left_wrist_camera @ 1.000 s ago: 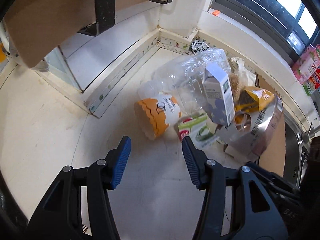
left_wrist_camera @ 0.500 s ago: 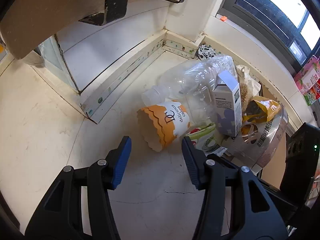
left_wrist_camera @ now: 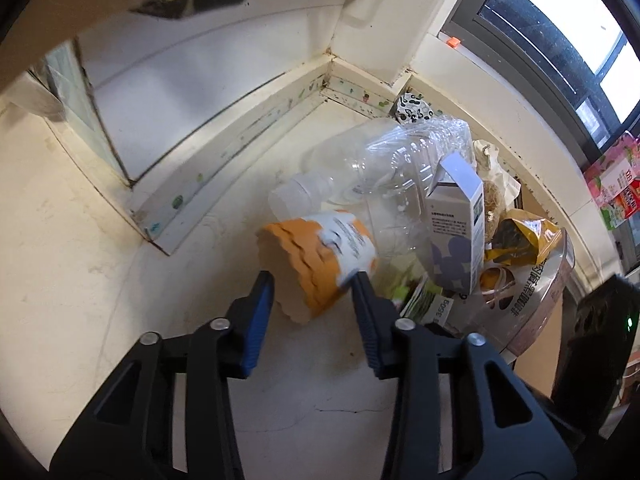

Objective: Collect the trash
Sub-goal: 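Grasp the orange cake wrapper with the left tool while the right tool grasps the green snack packet, then carry the wrapper and packet down toward the black trash bin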

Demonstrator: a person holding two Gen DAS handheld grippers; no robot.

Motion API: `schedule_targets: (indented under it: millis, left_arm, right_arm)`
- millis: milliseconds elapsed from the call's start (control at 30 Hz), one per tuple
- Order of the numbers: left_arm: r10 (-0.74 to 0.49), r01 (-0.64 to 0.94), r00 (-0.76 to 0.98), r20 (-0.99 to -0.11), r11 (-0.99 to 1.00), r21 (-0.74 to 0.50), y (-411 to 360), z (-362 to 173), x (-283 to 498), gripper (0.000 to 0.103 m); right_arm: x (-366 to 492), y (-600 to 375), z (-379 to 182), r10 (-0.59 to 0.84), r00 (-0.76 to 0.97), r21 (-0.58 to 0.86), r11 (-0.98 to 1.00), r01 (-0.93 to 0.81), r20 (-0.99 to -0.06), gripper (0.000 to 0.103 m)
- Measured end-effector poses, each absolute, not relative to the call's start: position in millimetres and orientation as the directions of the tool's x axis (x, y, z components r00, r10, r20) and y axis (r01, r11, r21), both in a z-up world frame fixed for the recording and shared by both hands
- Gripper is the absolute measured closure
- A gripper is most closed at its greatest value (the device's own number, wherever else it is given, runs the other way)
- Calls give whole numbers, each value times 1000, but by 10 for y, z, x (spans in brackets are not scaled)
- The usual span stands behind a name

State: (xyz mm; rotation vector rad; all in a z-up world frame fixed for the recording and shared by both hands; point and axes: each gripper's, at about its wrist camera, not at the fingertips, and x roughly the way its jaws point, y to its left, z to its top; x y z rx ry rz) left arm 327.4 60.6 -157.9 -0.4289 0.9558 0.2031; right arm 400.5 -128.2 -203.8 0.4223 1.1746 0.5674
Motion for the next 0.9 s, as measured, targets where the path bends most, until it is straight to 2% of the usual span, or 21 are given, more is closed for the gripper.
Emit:
schedule_targets:
  millis: [167,233,633,900]
  left_arm:
    - [-68,-331,579,-813,891,-311,580,-1676,3344,98]
    - [-84,-314,599,-796,891,-330,554,-1687,3331,103]
    - [-106,-259,652,-750,899,-353,413,-1462,2934,103]
    - [-158,-156,657,-738,928,-338,249,-1157,2293,103]
  right_arm:
    - [3900,-1323,-2006,611,288,569,792,-221,-737,98]
    - [3827,-1384,-1981,610,291,566,792,-227,-737,99]
    - [3669,-1632,-1865,605,319,566,796,-216,-729,99]
    - [3214,-1880,-1643,604,353,571,795,-206,-714,99]
